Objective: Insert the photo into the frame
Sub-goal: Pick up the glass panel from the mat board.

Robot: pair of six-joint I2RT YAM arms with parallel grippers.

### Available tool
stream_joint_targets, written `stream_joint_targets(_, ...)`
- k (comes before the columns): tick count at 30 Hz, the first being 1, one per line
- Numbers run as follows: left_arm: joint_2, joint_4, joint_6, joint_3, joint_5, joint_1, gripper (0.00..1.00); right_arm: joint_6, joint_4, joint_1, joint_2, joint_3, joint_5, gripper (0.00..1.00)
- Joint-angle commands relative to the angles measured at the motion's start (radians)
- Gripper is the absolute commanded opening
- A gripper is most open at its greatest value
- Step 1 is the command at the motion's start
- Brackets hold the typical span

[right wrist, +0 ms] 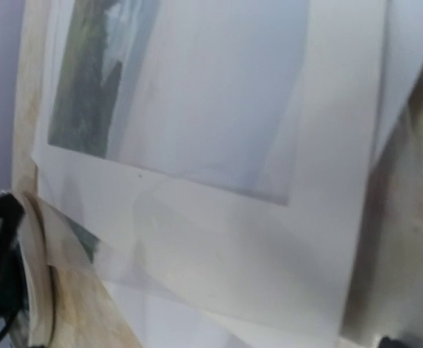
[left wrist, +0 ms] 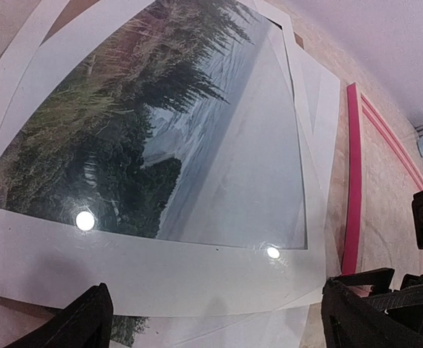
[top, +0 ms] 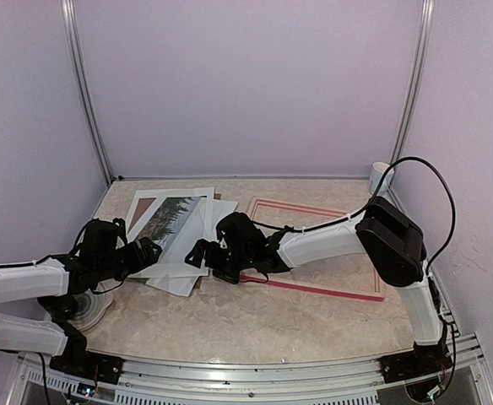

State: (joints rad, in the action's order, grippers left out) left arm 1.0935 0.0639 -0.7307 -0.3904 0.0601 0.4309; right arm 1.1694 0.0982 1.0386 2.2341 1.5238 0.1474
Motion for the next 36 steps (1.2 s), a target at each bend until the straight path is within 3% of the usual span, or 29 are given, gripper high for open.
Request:
stream_joint_targets(1, 0.014, 0.040, -0.019, 0.015, -0.001, -0.016, 0.99, 0.028, 0.076, 0.009, 0.029, 0.012, -0.034, 0.99)
stream_joint_targets(15, 0.135, 0.076, -0.005, 0.015, -0.049, -0.020, 0.99, -0.012, 0.237, 0.010, 0.009, -0.042, -0.055, 0.99)
stream_joint_targets(26, 0.122, 0.078, -0.003, 0.021, -0.082, -0.020, 0.99, -0.063, 0.279, 0.009, 0.013, -0.039, -0.081, 0.99)
stream_joint_targets(36, 0.122, 0.086, -0.005, 0.028, -0.101, -0.020, 0.99, -0.008, 0.340, 0.002, 0.068, -0.036, -0.067, 0.99)
